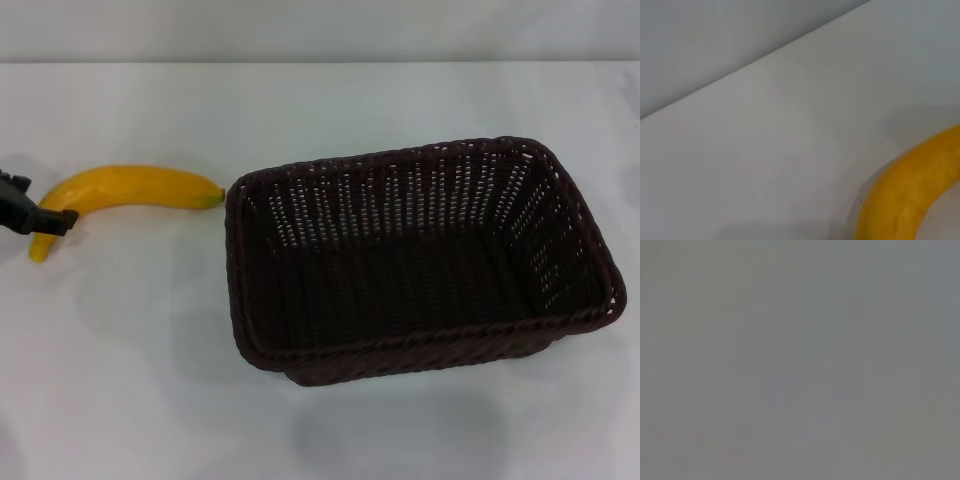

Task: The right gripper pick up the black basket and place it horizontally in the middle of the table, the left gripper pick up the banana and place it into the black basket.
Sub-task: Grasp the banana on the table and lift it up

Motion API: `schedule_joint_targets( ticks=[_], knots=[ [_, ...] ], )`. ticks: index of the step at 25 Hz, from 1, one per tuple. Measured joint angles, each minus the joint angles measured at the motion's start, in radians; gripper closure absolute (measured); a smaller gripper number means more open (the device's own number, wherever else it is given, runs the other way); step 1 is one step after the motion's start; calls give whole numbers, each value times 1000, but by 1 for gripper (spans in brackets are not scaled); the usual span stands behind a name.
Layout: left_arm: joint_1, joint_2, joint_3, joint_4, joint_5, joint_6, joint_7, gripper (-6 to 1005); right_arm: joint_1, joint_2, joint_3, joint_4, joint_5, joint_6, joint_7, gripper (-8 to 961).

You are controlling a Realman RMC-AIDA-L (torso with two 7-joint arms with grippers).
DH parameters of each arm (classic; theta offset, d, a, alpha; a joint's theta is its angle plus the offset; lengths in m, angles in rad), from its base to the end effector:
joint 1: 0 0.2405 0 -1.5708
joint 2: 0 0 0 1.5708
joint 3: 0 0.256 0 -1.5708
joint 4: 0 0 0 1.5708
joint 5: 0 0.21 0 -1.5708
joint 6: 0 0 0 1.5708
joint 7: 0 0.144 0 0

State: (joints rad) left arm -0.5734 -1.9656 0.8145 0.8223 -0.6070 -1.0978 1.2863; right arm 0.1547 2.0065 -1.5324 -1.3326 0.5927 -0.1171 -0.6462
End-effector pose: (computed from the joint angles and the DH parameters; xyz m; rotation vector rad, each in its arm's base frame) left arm -0.3368 0.3901 0.0737 -2.3229 -0.8286 0.2518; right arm 0.2480 0.3886 0.1236 -1.5132 0.3043 0.2885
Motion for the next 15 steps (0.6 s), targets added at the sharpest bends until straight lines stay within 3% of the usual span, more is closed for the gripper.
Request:
schedule_joint_targets(
  ticks=[8, 11, 15],
  knots=[
    [-6, 0, 0, -28, -16, 26, 12, 212, 2, 0, -1, -1, -3, 4, -3, 92],
    [-8, -2, 0, -43, -18, 44, 13, 443, 2, 0, -1, -1, -4, 9, -3, 92],
    [-15, -3, -1, -59, -20, 62, 15, 489, 1, 0, -1, -1, -4, 10, -3, 92]
  ],
)
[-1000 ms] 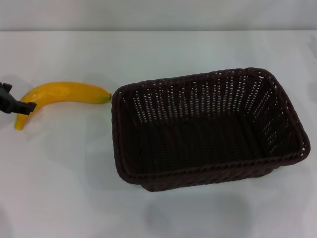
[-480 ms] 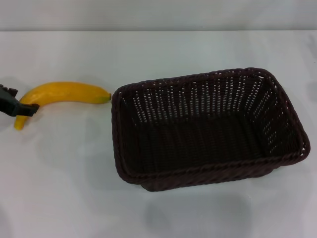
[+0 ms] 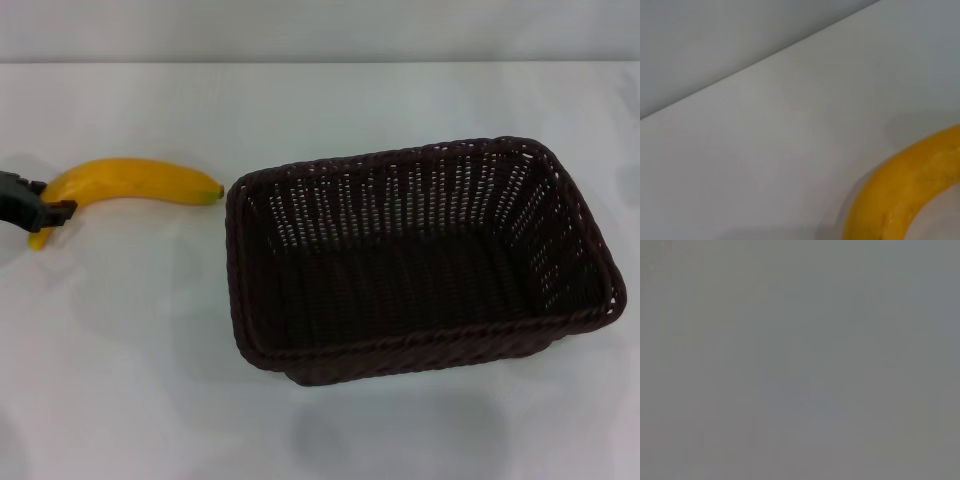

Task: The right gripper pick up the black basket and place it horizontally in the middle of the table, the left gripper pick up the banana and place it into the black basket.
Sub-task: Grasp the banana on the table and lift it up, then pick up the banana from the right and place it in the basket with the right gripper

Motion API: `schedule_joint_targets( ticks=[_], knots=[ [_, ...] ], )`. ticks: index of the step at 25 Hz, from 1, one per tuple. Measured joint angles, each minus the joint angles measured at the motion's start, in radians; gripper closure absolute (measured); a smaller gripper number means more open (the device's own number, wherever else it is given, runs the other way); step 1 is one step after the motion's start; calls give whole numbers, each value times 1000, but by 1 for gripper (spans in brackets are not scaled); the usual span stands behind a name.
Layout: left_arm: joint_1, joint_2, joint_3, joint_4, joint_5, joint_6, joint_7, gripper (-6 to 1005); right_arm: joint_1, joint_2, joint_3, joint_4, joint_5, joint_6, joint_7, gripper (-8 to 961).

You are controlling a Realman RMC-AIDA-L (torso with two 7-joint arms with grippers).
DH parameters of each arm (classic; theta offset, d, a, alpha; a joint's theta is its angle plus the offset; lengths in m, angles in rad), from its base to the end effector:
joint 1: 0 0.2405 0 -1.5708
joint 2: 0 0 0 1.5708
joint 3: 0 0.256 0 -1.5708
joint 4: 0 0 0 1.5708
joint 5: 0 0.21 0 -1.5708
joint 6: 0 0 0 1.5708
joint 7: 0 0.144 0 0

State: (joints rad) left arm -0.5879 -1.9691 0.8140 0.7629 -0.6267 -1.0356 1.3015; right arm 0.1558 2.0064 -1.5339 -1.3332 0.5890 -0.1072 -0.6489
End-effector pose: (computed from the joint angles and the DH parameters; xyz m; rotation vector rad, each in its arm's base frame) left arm -0.3395 0.3940 0.0642 -2.3067 -0.8351 0.2316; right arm 0.2478 0.3889 0.1220 -1.5230 0.3031 0.2804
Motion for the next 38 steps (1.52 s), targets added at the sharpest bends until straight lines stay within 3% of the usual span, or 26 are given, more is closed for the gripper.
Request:
schedule_joint_targets(
  ticks=[9, 18, 25, 32, 38],
  knots=[
    [23, -12, 1, 55, -54, -7, 8, 569, -1, 0, 0, 7, 0, 0, 0, 91],
    [126, -56, 1, 357, -98, -108, -36, 570, 0, 0, 5, 8, 0, -4, 0, 91],
    [185, -74, 0, 563, -150, -184, -87, 568, 4, 0, 8, 9, -1, -9, -1, 91],
    [199, -94, 0, 721, -164, -253, -125, 535, 4, -1, 8, 10, -2, -11, -2, 91],
    [179, -95, 12, 881, -273, -396, -189, 507, 10, -2, 7, 9, -2, -11, -2, 91]
  ],
)
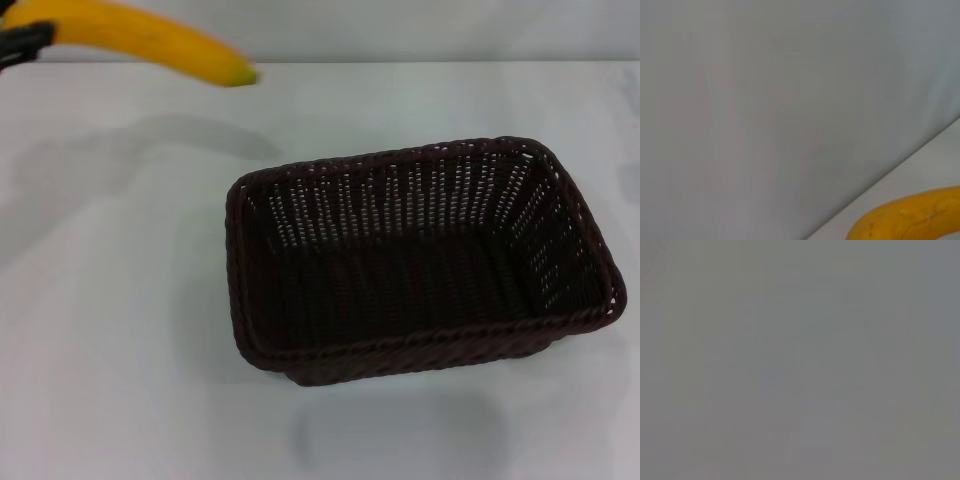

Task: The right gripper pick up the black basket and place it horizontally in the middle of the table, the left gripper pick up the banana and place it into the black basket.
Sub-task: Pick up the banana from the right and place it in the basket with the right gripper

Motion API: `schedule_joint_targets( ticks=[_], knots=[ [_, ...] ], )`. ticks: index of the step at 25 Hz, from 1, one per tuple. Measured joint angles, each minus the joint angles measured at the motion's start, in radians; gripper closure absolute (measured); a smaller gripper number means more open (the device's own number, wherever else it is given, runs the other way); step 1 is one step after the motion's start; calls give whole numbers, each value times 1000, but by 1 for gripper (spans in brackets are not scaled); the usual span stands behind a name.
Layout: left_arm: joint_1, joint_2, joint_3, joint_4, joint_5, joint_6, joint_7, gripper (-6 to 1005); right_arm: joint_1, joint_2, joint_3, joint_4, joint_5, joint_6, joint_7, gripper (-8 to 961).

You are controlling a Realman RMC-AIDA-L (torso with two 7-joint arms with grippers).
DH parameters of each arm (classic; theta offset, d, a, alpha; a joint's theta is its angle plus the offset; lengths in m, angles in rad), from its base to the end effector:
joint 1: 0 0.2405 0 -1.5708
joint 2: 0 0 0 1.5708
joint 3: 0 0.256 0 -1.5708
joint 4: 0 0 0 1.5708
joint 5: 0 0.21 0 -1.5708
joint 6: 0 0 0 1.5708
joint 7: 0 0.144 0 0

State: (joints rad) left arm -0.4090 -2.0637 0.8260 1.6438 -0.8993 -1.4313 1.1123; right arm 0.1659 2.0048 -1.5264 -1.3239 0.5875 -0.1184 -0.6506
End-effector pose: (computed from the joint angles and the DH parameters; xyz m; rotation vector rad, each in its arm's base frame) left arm -0.1996 0.3580 0.1540 -2.2734 -0.4732 -0.1630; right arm 0.2473 0.3912 0.1248 -1.5120 0.2941 0.2820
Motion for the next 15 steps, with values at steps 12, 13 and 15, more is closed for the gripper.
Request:
schedule_joint_targets(
  ticks=[12, 13, 15],
  knots=[
    [-132, -13, 306, -116, -95, -14, -136, 449, 16, -1, 1, -8, -2, -14, -8, 92],
    [-146, -13, 341, -143, -100, 10, -144, 445, 16, -1, 1, -8, -2, -14, -8, 92],
    [-165, -13, 372, -177, -108, 30, -149, 435, 15, -1, 2, -9, -2, -14, -23, 92]
  ],
)
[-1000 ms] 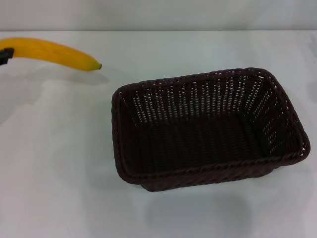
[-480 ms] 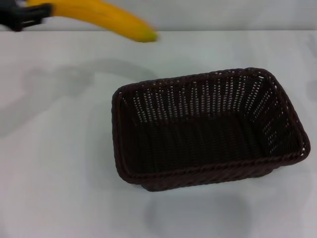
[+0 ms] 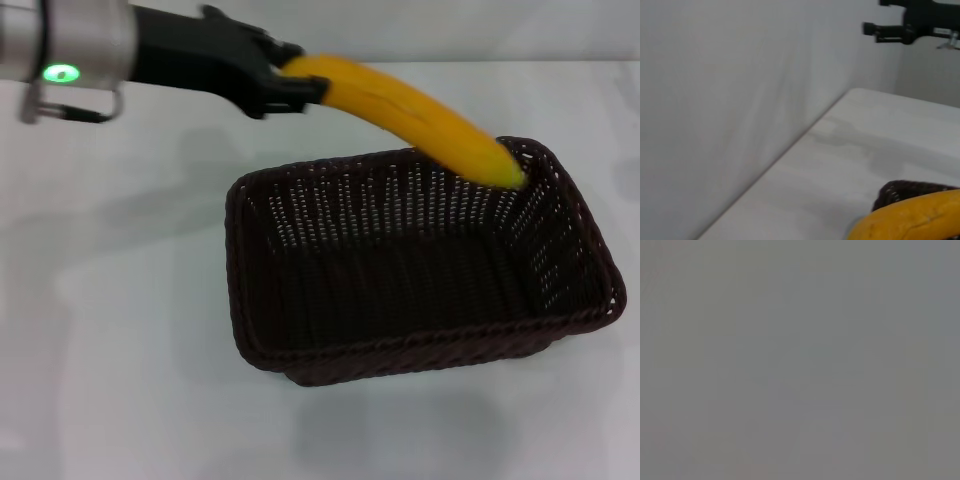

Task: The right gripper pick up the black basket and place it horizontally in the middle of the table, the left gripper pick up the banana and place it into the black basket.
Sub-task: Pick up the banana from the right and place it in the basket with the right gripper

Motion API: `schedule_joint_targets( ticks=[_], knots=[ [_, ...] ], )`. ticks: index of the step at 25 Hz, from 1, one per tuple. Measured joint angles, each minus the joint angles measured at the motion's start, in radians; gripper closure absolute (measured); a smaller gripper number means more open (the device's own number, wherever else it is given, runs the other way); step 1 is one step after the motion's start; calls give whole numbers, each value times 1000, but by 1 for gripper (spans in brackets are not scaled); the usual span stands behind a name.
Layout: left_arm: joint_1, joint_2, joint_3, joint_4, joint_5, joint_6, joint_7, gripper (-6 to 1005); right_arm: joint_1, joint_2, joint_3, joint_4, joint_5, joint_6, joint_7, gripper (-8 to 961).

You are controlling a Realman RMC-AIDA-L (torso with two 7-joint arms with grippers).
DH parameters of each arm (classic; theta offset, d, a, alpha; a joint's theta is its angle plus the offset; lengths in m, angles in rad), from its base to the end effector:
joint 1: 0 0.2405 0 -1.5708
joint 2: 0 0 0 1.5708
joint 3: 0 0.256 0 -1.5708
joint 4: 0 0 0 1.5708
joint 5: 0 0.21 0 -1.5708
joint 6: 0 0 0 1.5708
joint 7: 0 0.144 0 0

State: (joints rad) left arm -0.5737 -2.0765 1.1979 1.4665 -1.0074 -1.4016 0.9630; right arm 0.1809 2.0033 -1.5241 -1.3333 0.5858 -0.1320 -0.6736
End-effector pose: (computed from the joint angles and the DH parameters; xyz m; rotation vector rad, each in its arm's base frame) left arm -0.1118 0.3739 0.0421 -2.7005 -0.4280 -0.2660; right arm 0.2378 0.3949 0.1290 -1.5022 0.2490 0.2869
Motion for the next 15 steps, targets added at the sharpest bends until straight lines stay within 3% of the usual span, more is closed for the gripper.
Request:
schedule_joint_targets(
  ticks=[5, 9, 15],
  knots=[
    [-23, -4, 35, -74, -65, 44, 8, 411, -2, 0, 2, 4, 0, 0, -4, 93],
    [11, -4, 38, -60, -104, 64, 39, 379, -2, 0, 36, -2, 7, 31, 5, 93],
    [124, -2, 7, -10, -182, 79, 118, 270, 51, 0, 224, -42, 23, 299, 56, 94]
  ],
)
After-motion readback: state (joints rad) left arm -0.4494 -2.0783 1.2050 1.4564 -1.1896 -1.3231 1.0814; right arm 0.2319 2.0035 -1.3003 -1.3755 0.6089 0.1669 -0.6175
